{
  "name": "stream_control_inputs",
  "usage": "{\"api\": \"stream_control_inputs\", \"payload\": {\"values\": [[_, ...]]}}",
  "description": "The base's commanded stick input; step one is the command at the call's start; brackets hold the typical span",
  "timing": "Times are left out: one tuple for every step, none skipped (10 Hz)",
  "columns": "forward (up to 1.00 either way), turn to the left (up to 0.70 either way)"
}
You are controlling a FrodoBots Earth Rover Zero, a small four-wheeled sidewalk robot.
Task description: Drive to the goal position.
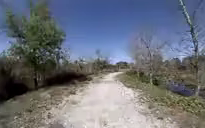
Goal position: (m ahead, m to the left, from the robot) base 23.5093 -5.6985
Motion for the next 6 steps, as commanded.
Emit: {"api": "stream_control_inputs", "payload": {"values": [[0.70,0.00],[0.70,0.00],[0.70,0.00],[0.70,0.00],[0.70,0.00],[0.70,0.00]]}}
